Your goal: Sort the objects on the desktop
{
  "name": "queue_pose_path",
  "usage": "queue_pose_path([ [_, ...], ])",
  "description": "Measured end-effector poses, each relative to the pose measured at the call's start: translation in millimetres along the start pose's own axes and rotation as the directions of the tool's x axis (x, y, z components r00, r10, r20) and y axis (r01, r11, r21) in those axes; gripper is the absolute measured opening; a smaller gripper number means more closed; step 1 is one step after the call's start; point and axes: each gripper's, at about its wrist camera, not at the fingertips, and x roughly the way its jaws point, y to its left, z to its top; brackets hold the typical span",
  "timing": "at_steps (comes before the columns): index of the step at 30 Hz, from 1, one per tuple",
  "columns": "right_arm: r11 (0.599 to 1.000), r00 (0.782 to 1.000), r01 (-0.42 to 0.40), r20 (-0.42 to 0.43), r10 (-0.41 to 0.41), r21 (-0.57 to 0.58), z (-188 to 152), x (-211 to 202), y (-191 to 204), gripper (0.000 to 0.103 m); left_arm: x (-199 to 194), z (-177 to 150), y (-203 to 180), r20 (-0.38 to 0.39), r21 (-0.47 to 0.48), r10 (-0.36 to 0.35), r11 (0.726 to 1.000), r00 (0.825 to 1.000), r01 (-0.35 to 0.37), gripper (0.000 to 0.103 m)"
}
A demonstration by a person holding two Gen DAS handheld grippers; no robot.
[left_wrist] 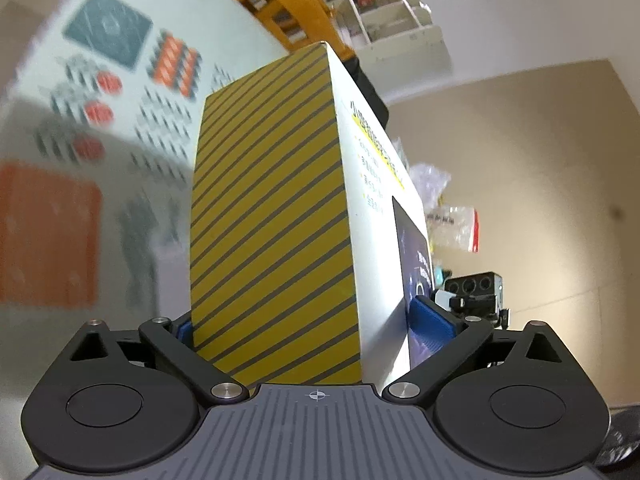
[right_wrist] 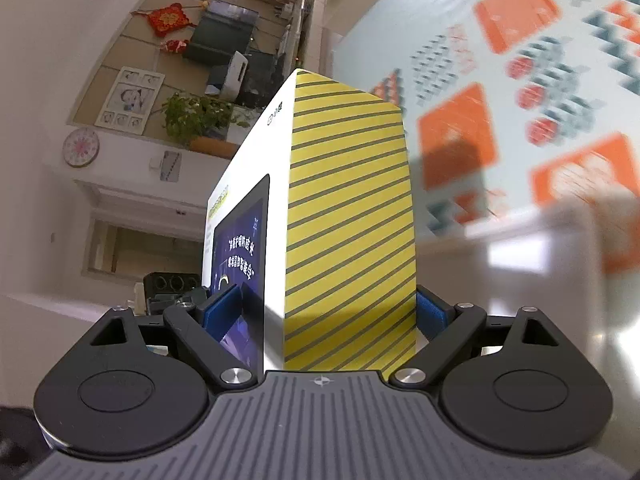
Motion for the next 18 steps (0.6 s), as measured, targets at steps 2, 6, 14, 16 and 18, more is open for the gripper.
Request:
queue_pose_path([
  [2, 1.000, 1.000, 0.009, -0.004, -0.009, 0.002, -12.3, -18.0, -12.5, 0.103, 14.0, -15.9, -1.4, -0.011, -0.018, 0.003, 1.000, 1.000, -0.003, 0.102],
  [6, 1.000, 1.000, 0.019, -0.010, -0.019, 0.021, -27.1, -38.5, -34.9, 0.103, 35.1, -37.7, 2.8, -0.023, -0.052, 0.010, 0.999, 1.000, -0.011, 0.102],
  [14, 0.998, 1.000, 0.008, -0.030, -0.006, 0.066, -40.5, -38.5, -76.0, 0.103, 53.6, -47.4, 18.0, -0.043, -0.070, 0.040, 0.997, 0.998, -0.043, 0.103],
  [16, 0.997, 1.000, -0.003, -0.031, 0.005, 0.076, -39.0, -35.4, -81.3, 0.103, 55.1, -45.0, 19.3, -0.041, -0.061, 0.043, 0.997, 0.998, -0.045, 0.102],
  [18, 0.997, 0.999, -0.012, -0.032, 0.014, 0.080, -37.2, -33.2, -84.3, 0.103, 55.7, -42.8, 19.5, -0.041, -0.054, 0.044, 0.998, 0.998, -0.046, 0.102],
])
